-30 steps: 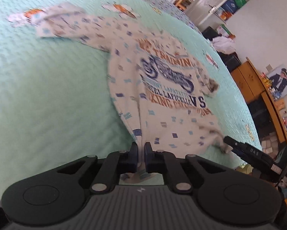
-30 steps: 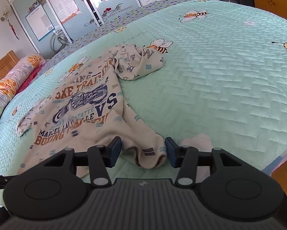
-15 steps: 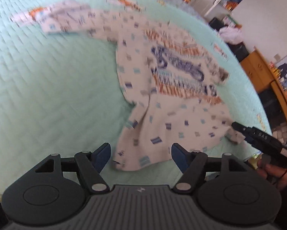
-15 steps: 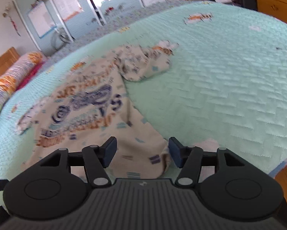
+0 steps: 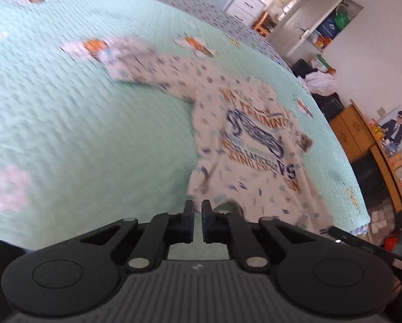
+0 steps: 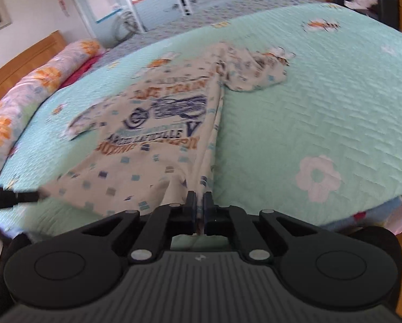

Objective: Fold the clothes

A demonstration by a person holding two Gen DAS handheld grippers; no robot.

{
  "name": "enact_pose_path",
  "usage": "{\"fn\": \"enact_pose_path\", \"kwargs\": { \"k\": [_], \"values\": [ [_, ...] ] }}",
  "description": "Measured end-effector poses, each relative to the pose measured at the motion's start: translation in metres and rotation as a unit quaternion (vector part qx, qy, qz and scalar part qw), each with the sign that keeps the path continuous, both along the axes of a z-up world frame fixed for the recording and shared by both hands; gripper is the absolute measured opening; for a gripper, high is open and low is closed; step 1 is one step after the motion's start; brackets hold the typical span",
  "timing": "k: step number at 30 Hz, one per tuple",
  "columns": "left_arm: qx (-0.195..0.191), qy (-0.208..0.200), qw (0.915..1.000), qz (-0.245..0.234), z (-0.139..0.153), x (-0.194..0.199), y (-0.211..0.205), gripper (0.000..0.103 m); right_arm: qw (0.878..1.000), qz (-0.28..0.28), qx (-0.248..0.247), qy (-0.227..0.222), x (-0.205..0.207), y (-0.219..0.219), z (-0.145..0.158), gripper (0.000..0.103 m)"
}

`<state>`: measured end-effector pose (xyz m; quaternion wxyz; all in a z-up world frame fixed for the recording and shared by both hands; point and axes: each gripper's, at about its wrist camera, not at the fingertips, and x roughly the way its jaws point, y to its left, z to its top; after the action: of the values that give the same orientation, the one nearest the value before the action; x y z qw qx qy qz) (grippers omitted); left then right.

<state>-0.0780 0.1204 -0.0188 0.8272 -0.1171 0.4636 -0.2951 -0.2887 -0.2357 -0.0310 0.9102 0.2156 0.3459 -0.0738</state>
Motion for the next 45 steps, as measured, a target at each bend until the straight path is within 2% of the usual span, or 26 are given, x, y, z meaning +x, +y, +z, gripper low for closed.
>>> {"fn": "enact_pose_path", "kwargs": {
  "k": [2, 3, 5, 6, 7, 8, 14, 22, 24, 26, 27, 31, 35, 37, 39, 40, 41, 43, 45],
  "values": [
    [0.009, -0.003, 0.9999, 0.006, 0.002, 0.005, 0.006, 0.007, 1.0, -0.003, 0.008, -0.007, -0.008, -0.004, 0.003, 0.007],
    [0.009, -0.002, 0.9999, 0.008, 0.0, 0.008, 0.005, 0.012, 1.0, -0.014, 0.012, -0.009, -0.008, -0.008, 0.003, 0.01],
    [0.004, 0.006, 1.0, 0.004, -0.005, 0.015, -0.007, 0.03, 0.999, -0.044, 0.021, -0.017, -0.003, -0.017, 0.003, 0.027],
    [0.002, 0.006, 1.0, -0.004, -0.009, 0.02, -0.016, 0.045, 0.998, -0.054, 0.023, -0.027, 0.001, -0.019, 0.004, 0.032],
    [0.0, 0.005, 0.9999, -0.013, -0.012, 0.024, -0.024, 0.05, 0.997, -0.058, 0.025, -0.033, 0.008, -0.022, 0.004, 0.045],
    [0.001, 0.006, 0.9998, -0.02, -0.016, 0.029, -0.033, 0.05, 0.997, -0.062, 0.028, -0.036, 0.017, -0.025, 0.003, 0.053],
    [0.028, 0.009, 0.9985, -0.046, -0.025, 0.071, -0.08, 0.05, 0.996, -0.072, 0.033, -0.034, 0.071, -0.033, 0.0, 0.054],
    [0.041, 0.002, 0.9983, -0.041, -0.013, 0.14, -0.117, 0.05, 0.994, -0.081, 0.029, -0.063, 0.125, -0.072, 0.019, 0.054],
    [0.047, -0.007, 0.9976, -0.051, -0.005, 0.162, -0.131, 0.051, 0.995, -0.064, 0.018, -0.072, 0.148, -0.087, 0.028, 0.058],
    [0.055, -0.017, 0.9967, -0.057, 0.001, 0.187, -0.148, 0.054, 0.996, -0.049, 0.0, -0.077, 0.174, -0.101, 0.036, 0.07],
    [0.062, -0.023, 0.9961, -0.058, 0.003, 0.2, -0.157, 0.055, 0.996, -0.043, -0.009, -0.078, 0.188, -0.108, 0.038, 0.072],
    [0.116, -0.036, 0.9909, -0.059, -0.007, 0.259, -0.194, 0.056, 0.997, -0.043, -0.019, -0.058, 0.253, -0.145, 0.03, 0.072],
    [0.161, -0.013, 0.9851, -0.058, -0.036, 0.312, -0.22, 0.056, 0.999, -0.049, -0.011, 0.011, 0.312, -0.18, -0.008, 0.072],
    [0.18, -0.004, 0.9817, -0.063, -0.054, 0.327, -0.231, 0.059, 0.997, -0.04, 0.001, 0.063, 0.331, -0.186, -0.038, 0.07],
    [0.186, -0.027, 0.9802, -0.063, -0.055, 0.328, -0.24, 0.06, 0.997, -0.019, -0.044, 0.064, 0.336, -0.175, -0.044, 0.047],
    [0.19, -0.039, 0.9791, -0.062, -0.054, 0.328, -0.245, 0.048, 0.996, -0.016, -0.052, 0.069, 0.337, -0.174, -0.042, 0.03],
    [0.194, -0.05, 0.9774, -0.067, -0.052, 0.328, -0.251, 0.039, 0.996, -0.018, -0.054, 0.074, 0.337, -0.175, -0.039, 0.018],
    [0.198, -0.062, 0.9747, -0.082, -0.048, 0.328, -0.26, 0.014, 0.996, -0.034, -0.056, 0.061, 0.334, -0.188, -0.023, 0.015],
    [0.161, -0.06, 0.9822, -0.077, -0.036, 0.336, -0.252, 0.012, 0.993, -0.073, -0.081, 0.036, 0.324, -0.205, 0.003, 0.015]
  ]
}}
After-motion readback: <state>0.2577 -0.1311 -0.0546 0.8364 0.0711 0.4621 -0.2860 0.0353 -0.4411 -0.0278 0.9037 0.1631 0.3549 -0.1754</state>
